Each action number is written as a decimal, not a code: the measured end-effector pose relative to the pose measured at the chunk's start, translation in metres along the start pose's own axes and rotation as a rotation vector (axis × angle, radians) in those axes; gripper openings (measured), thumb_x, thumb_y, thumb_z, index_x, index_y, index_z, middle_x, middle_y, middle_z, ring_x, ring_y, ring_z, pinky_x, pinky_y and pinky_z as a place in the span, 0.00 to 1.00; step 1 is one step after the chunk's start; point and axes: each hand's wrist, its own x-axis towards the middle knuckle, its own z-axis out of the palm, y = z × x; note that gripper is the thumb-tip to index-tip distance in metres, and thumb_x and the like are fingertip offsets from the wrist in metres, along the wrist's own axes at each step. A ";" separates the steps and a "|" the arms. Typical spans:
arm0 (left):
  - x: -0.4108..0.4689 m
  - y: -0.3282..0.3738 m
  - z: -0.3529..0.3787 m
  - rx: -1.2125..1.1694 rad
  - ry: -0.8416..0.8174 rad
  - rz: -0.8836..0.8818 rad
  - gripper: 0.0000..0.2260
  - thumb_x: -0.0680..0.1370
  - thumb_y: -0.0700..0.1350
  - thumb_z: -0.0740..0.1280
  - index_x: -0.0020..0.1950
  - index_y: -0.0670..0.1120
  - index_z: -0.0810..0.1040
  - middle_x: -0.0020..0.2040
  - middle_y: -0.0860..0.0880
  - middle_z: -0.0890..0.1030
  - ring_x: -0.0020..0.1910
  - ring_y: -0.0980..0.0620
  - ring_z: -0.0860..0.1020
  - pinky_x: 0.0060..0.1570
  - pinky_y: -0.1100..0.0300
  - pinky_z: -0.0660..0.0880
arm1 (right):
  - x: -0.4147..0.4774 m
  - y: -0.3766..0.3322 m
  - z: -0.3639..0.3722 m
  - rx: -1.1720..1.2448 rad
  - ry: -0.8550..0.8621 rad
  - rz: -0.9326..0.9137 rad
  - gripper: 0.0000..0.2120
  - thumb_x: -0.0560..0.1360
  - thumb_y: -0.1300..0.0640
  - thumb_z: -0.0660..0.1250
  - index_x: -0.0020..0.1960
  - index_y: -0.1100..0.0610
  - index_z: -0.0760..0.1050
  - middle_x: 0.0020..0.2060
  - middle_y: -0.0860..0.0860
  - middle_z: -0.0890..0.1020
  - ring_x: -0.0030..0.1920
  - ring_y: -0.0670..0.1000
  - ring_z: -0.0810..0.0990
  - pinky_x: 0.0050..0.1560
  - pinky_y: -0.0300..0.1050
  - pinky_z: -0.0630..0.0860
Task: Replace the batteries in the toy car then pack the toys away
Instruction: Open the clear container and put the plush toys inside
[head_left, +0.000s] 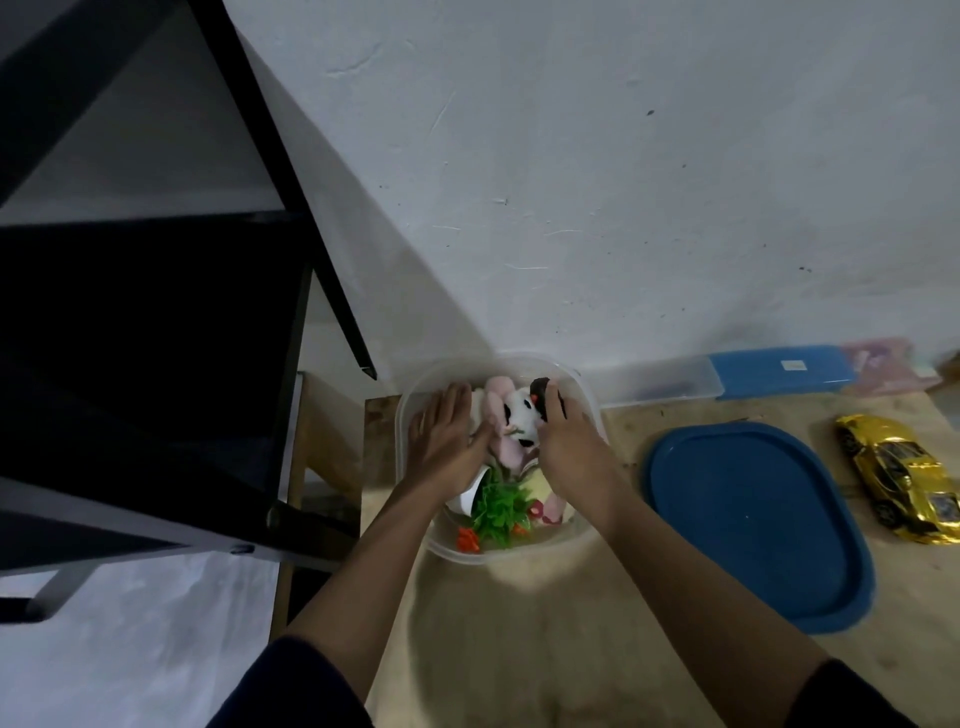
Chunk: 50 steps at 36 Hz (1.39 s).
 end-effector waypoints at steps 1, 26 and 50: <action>0.000 0.000 0.000 -0.005 0.004 -0.004 0.28 0.82 0.58 0.49 0.78 0.49 0.45 0.79 0.49 0.47 0.77 0.48 0.46 0.73 0.50 0.43 | -0.001 -0.001 0.001 0.066 -0.037 0.004 0.24 0.80 0.60 0.53 0.74 0.61 0.54 0.76 0.59 0.48 0.74 0.60 0.54 0.69 0.49 0.61; -0.011 -0.001 0.005 -0.024 0.019 -0.014 0.28 0.82 0.59 0.47 0.77 0.50 0.40 0.78 0.50 0.38 0.76 0.50 0.37 0.73 0.52 0.37 | -0.014 -0.014 0.022 0.296 -0.084 0.096 0.39 0.78 0.36 0.45 0.74 0.59 0.32 0.74 0.53 0.32 0.73 0.48 0.31 0.73 0.45 0.36; -0.024 0.004 0.013 0.042 0.130 -0.079 0.26 0.82 0.54 0.49 0.78 0.49 0.45 0.79 0.46 0.44 0.77 0.47 0.43 0.74 0.50 0.45 | -0.024 -0.017 0.027 0.279 -0.125 0.199 0.32 0.82 0.49 0.46 0.74 0.63 0.32 0.75 0.57 0.35 0.75 0.54 0.36 0.75 0.47 0.40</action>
